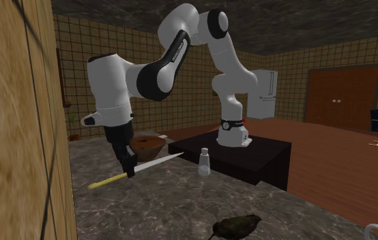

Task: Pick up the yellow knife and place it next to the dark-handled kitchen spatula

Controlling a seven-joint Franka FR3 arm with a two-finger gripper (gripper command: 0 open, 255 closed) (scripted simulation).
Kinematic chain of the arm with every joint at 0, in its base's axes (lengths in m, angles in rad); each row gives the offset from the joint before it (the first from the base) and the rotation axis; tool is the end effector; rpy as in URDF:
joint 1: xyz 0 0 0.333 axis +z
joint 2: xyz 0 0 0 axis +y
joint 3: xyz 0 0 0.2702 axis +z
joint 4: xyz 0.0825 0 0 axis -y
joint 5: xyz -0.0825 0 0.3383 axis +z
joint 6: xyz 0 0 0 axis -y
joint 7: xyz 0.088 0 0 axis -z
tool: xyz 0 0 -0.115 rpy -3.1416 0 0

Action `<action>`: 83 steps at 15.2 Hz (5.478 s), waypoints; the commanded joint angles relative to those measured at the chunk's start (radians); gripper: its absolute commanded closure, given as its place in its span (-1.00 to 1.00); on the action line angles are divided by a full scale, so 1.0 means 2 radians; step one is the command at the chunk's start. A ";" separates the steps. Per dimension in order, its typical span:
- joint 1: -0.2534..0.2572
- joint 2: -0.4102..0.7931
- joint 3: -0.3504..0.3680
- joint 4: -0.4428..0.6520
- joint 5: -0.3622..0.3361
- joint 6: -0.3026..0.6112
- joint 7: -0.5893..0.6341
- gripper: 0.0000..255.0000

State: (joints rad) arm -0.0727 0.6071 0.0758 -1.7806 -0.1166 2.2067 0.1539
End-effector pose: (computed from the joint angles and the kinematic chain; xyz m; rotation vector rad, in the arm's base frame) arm 0.5798 -0.0045 0.1896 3.0705 -0.1271 -0.2681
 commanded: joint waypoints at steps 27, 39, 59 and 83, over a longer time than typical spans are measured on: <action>-0.220 -0.008 -0.077 -0.019 -0.004 0.038 -0.282 1.00; -0.318 0.074 -0.095 0.124 0.008 -0.006 -0.402 1.00; -0.413 0.277 -0.099 0.434 0.025 -0.100 -0.497 1.00; -0.408 0.270 -0.099 0.446 0.025 -0.119 -0.494 -1.00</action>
State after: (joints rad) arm -0.8904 1.1507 -0.1221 -0.8921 -0.0659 1.9768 -0.8337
